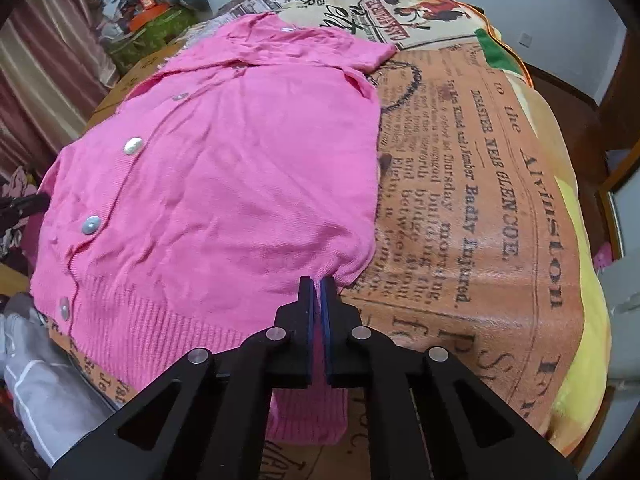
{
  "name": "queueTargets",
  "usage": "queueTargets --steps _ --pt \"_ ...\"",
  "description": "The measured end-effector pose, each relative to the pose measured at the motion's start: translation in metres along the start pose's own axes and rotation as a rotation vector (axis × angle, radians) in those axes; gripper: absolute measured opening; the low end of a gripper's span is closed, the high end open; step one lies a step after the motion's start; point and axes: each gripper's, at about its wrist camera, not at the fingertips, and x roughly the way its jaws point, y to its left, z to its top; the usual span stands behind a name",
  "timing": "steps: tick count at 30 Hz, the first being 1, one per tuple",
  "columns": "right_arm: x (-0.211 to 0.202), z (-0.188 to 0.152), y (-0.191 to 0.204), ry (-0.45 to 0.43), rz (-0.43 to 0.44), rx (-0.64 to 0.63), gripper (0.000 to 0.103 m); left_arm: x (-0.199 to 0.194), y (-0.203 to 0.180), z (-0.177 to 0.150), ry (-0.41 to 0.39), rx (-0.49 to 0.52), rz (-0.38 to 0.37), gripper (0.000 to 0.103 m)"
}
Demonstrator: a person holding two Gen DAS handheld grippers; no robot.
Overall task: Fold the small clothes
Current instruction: 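Close both tools on the ribbed hem of the pink cardigan, then lift the hem with both tools and fold it over toward the collar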
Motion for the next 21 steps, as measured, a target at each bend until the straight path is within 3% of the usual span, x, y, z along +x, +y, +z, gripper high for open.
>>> queueTargets --steps 9,21 --pt "-0.043 0.025 0.007 -0.134 0.028 -0.018 0.003 -0.028 0.002 0.028 -0.106 0.023 0.024 0.003" --pt "-0.078 0.086 0.009 -0.284 0.026 -0.053 0.003 -0.045 0.004 0.096 -0.22 0.045 0.041 0.003"
